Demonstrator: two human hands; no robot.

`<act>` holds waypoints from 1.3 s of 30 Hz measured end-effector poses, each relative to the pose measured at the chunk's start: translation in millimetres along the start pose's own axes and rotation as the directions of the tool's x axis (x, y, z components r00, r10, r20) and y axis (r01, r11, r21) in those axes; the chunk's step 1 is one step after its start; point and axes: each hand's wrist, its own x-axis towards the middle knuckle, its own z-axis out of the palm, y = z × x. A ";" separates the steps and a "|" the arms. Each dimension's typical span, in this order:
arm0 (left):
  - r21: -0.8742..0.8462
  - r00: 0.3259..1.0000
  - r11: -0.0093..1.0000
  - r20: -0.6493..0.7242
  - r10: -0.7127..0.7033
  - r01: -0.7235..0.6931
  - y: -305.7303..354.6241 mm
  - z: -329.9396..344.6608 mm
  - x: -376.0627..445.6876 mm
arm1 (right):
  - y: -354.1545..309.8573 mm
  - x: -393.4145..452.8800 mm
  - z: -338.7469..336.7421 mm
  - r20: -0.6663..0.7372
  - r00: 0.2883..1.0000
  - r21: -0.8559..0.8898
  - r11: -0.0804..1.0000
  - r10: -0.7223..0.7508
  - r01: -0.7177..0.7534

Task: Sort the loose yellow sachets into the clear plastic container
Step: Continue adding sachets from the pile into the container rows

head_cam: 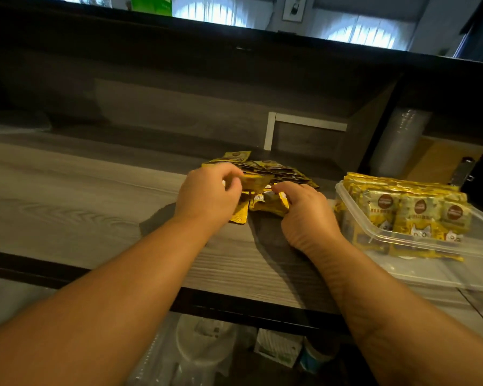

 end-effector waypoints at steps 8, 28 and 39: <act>-0.730 0.890 0.574 0.104 -0.444 0.371 11.3 -18.2 4.5 | 0.0 1.2 -0.4 0.036 0.998 -0.010 0.999 -0.046 0.046; -0.700 0.877 0.542 0.282 -0.390 0.466 102.8 -49.2 -2.7 | -4.1 -56.6 -113.3 -0.295 0.954 0.741 0.643 0.048 0.197; -0.429 0.909 0.875 0.416 -0.031 0.226 210.7 28.6 -6.6 | 113.7 -92.6 -195.6 -0.387 0.897 0.682 0.721 0.215 0.122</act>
